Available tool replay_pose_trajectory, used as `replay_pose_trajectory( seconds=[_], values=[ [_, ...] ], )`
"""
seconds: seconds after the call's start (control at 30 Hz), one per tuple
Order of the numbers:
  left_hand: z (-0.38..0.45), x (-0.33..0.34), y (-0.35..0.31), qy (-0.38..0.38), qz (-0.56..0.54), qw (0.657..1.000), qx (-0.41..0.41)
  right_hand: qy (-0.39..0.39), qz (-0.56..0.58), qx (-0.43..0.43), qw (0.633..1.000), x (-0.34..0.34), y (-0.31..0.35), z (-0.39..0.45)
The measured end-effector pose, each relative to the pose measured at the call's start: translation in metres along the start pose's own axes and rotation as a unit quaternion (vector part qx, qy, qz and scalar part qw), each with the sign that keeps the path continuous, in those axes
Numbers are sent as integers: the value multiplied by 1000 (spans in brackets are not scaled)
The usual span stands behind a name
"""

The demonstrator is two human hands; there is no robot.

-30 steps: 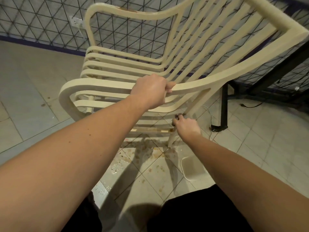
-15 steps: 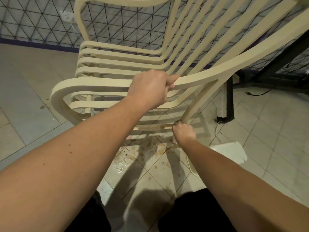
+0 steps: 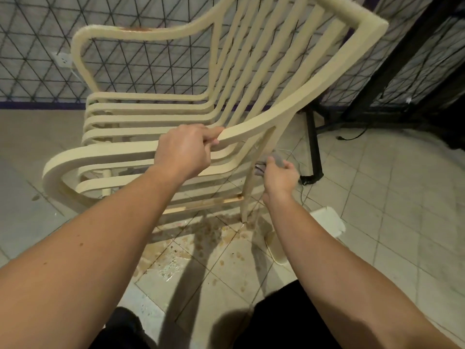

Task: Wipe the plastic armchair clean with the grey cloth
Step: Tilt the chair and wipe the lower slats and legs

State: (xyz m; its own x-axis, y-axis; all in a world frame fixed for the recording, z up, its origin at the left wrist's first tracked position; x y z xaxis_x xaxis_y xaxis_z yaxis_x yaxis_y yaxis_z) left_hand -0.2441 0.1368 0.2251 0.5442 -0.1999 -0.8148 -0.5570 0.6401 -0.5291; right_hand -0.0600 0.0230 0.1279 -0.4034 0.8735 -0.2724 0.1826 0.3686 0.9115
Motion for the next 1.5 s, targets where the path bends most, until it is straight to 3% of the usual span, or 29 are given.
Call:
replay_pose_trajectory(
  seconds=[0.13,0.23,0.33,0.5,0.6,0.67,0.73,0.8,0.87,1.03,1.17,1.3,1.4,1.5],
  values=[
    [-1,-1,-1,0,-11,1000,-8,-77,27,-217,973,-25,49,-32],
    [-2,0,-3,-3,-32,999,-13,-68,-50,-270,959,-19,43,-31],
    [-4,4,-4,-18,-52,998,8,-8,-110,-246,963,-16,21,-15],
    [-37,35,-5,-108,-29,979,173,73,-182,-147,970,-27,-34,1],
    [-71,76,3,-15,-68,972,226,97,-163,-55,980,-32,-73,6],
    [-83,101,24,74,-58,985,144,114,-152,-2,982,-36,-96,10],
    [-86,120,54,148,-30,988,11,108,-151,6,983,-37,-113,14],
    [-84,136,84,224,7,970,-97,80,-123,1,989,-26,-122,22],
    [-81,150,109,282,51,947,-146,64,-66,-9,996,-8,-117,22],
    [-78,173,139,325,114,922,-179,25,0,-10,1000,36,-122,23],
    [-77,175,143,293,115,932,-179,87,-18,96,991,34,-158,27],
    [-79,170,150,291,118,926,-209,-7,68,156,985,40,-154,37],
    [-85,167,157,301,116,922,-215,22,74,154,985,53,-147,35],
    [-87,165,161,296,100,926,-212,134,-54,116,983,44,-166,32]
  ],
)
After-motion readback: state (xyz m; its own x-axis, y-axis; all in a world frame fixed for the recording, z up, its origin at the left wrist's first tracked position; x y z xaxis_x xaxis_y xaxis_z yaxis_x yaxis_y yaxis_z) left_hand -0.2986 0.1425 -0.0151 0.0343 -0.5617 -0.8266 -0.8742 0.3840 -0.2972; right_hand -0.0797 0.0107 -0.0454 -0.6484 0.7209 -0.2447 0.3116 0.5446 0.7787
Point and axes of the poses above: each hand's wrist, its own z-axis towards the middle knuckle, its own x-axis out of the palm, y = z × x, the point moved 3 cm from there along z, towards the middle knuckle, and after that the axes turned 15 degrees about -z, right-handed, at the moved point
